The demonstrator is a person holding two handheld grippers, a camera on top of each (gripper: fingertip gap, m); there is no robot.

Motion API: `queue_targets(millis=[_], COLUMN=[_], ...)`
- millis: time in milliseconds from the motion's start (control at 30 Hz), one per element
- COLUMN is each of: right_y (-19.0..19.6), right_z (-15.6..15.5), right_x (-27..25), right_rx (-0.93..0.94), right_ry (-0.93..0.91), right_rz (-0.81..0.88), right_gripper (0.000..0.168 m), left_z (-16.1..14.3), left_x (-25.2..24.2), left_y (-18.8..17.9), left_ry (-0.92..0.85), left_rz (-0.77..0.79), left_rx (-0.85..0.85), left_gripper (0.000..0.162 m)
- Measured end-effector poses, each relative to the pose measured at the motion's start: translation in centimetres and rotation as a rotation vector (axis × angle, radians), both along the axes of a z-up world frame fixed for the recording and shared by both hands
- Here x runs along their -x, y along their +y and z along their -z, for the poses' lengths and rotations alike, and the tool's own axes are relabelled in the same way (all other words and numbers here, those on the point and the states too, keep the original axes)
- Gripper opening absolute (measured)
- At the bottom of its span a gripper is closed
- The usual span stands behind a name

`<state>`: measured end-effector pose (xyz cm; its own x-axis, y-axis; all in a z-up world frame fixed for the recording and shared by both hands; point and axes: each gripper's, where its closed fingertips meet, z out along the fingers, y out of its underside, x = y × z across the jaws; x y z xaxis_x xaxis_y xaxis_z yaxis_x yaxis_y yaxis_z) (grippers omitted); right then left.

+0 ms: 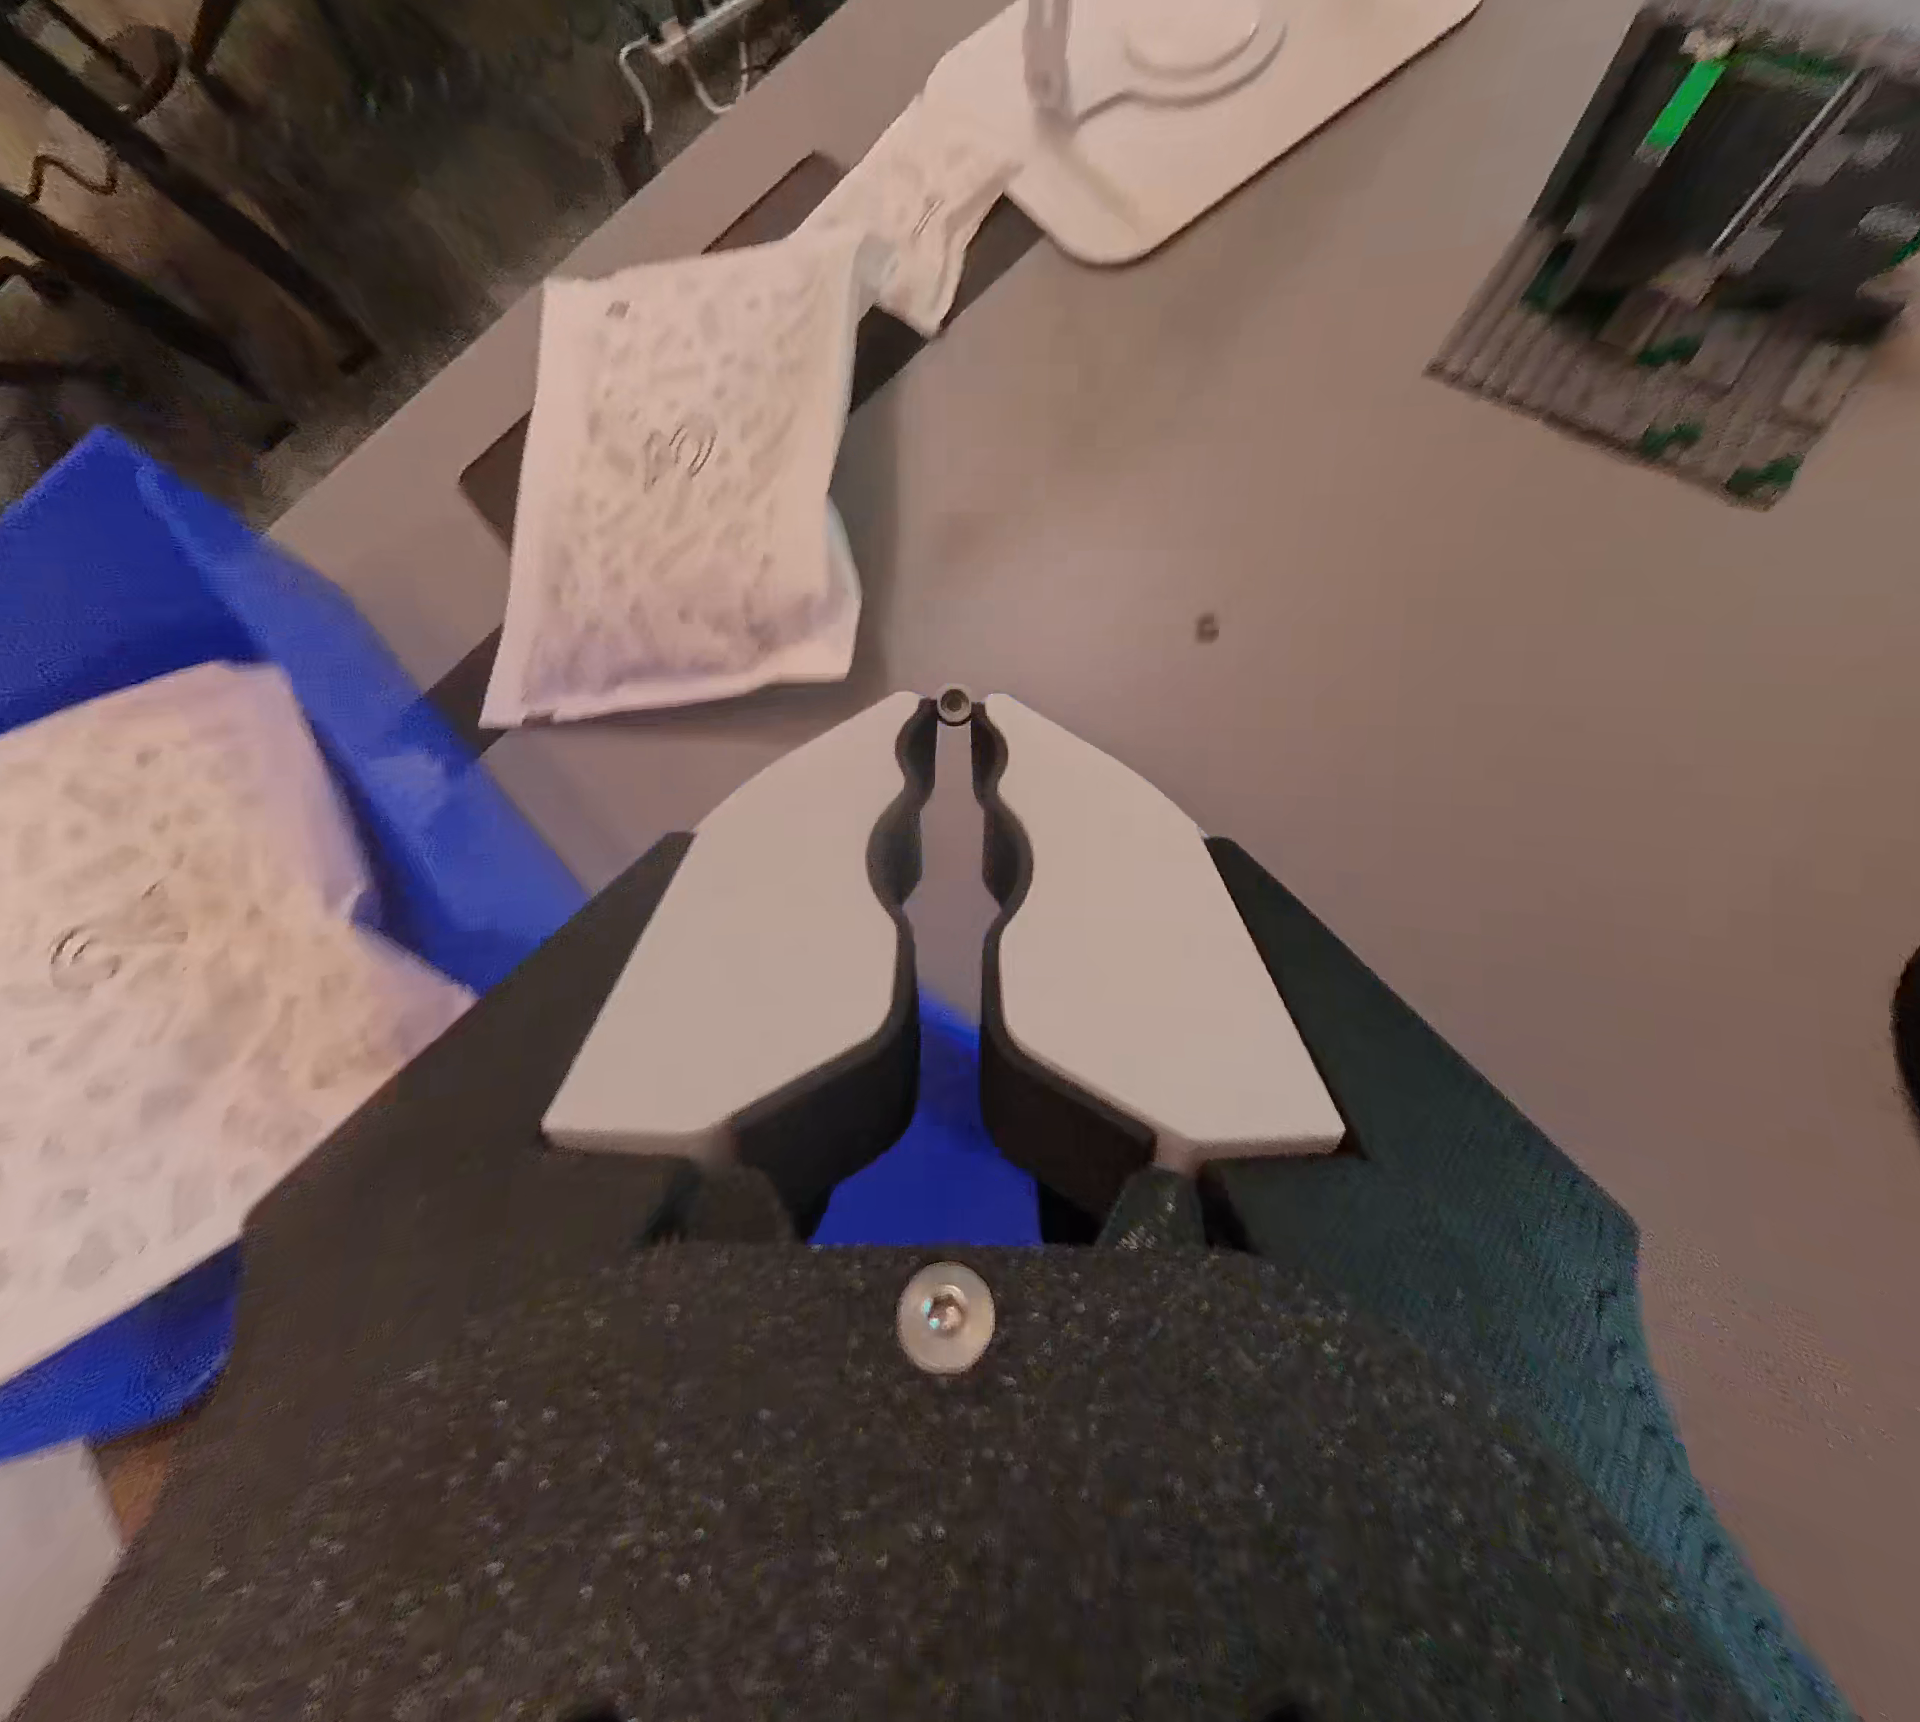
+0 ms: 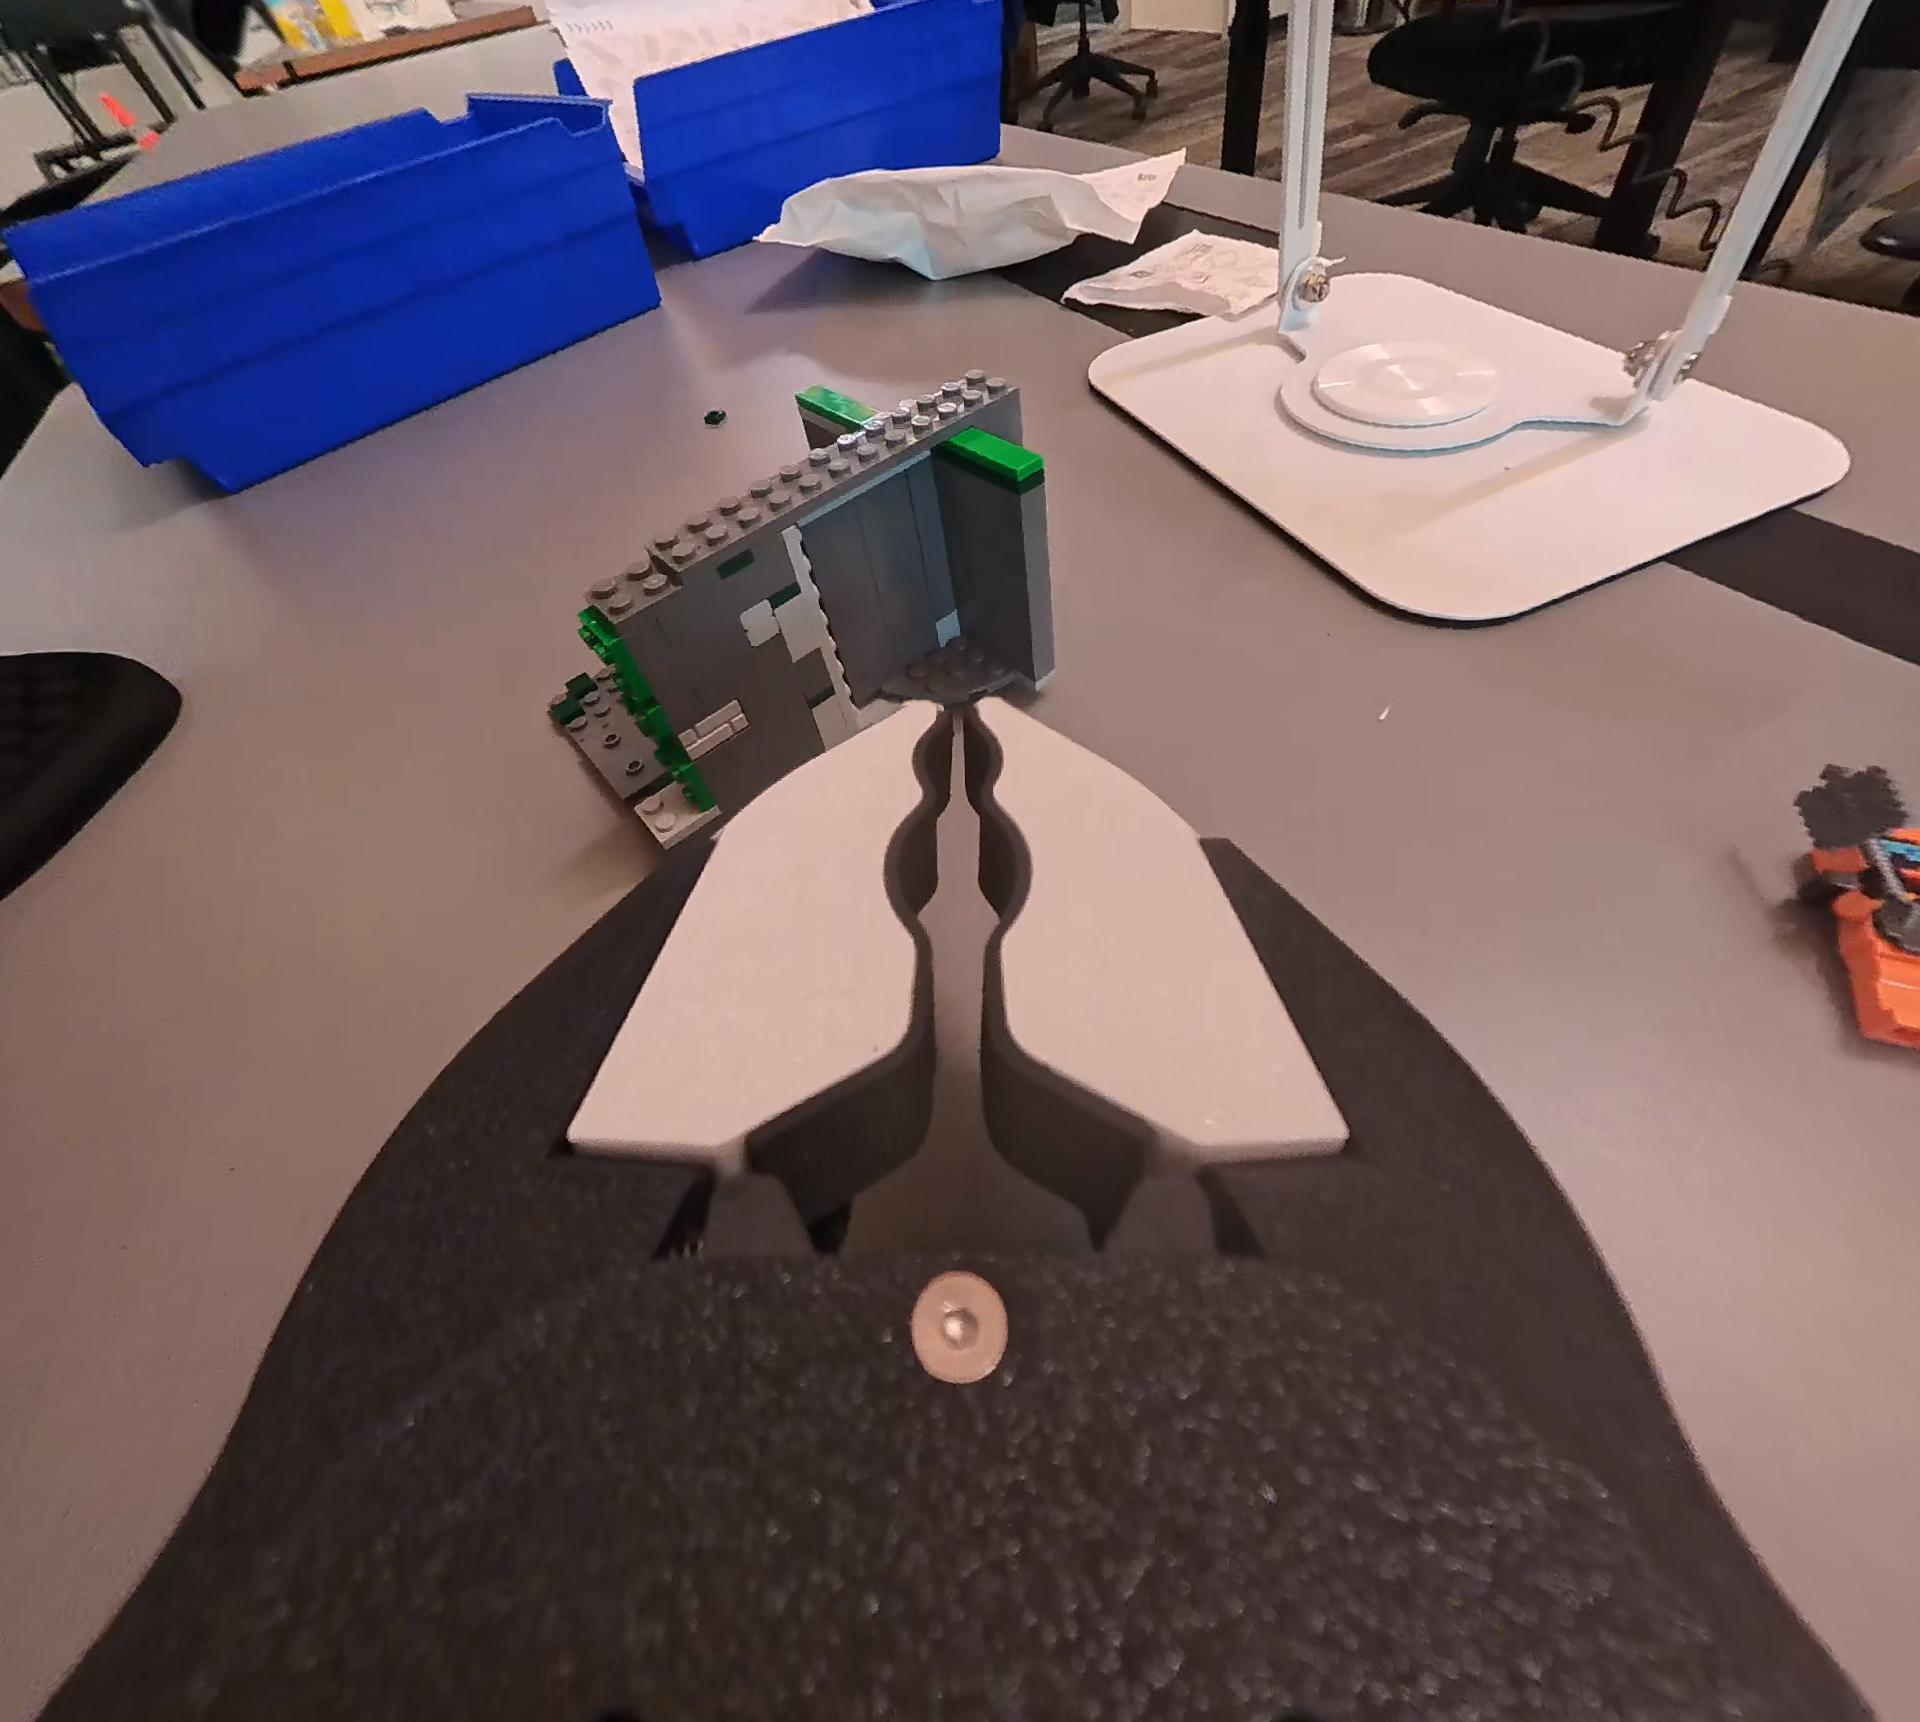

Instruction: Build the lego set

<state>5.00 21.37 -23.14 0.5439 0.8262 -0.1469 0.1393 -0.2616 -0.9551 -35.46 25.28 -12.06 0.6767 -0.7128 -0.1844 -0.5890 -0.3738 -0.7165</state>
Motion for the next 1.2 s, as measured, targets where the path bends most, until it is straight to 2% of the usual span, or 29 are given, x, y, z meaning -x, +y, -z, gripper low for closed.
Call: queue_targets(millis=[100,267,467,600,833,967,1200], right_y=[-0.2,-0.4,-0.6,-0.7,-1.0,-1.2,-1.2], right_z=[-0.2,-1.0,-1.8,-2.0,-2.0,-2.1,-2.4], right_x=[0.0,-0.3,-0.8,-0.9,-0.8,-0.7,-0.8], right_rx=[-0.019,-0.058,-0.074,-0.082,-0.111,-0.129,-0.151], right_ry=[0.008,0.05,0.113,0.122,0.106,0.103,0.109], right_rz=[-0.004,0.001,-0.005,-0.004,-0.005,-0.011,-0.003], right_gripper=[0.002,0.002,0.002,0.002,0.001,0.001,0.0], left_z=[0.8,4.4,9.2,11.4,11.2,9.0,4.8], left_x=[-5.4,-13.6,-18.7,-21.6,-30.5,-35.8,-46.8], left_y=[1.9,5.8,11.8,14.0,11.5,9.6,8.0], left_ry=[-0.014,0.017,-0.026,-0.135,-0.206,-0.146,-0.093], left_rz=[0.025,0.044,-0.045,-0.076,0.106,0.252,0.451], left_rx=[0.021,0.055,0.064,0.103,0.081,0.0,-0.008], left_gripper=[0.006,0.006,0.006,0.006,0.006,0.006,0.006])
